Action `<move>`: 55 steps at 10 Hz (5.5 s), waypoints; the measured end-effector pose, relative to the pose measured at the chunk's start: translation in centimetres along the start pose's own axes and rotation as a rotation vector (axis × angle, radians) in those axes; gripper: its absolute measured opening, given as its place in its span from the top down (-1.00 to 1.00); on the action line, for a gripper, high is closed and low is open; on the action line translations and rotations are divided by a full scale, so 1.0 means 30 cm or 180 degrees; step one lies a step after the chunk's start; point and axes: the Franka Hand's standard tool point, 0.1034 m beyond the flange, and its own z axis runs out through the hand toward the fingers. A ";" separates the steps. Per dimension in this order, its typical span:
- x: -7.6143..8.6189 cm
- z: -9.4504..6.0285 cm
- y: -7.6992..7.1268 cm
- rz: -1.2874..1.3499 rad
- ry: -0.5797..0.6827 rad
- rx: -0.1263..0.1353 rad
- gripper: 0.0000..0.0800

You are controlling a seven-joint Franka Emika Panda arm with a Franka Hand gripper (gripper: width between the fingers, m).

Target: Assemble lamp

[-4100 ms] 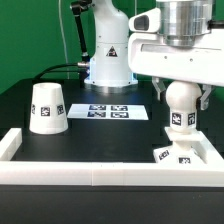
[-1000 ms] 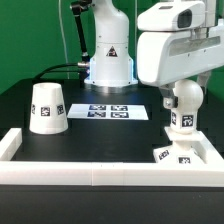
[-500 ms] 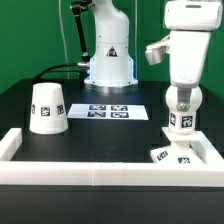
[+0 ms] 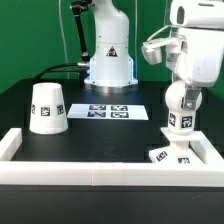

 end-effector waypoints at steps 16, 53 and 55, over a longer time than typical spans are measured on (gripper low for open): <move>-0.032 0.023 -0.010 0.2429 -0.0086 0.0110 -0.44; 0.063 0.013 -0.035 0.6060 0.0060 0.0665 -0.75; 0.053 0.020 -0.020 0.5288 0.0187 0.0512 -0.75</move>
Offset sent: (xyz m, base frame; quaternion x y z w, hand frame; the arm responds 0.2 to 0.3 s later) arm -0.0034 -0.0034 -0.0084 0.0389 -0.0184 0.0275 0.9987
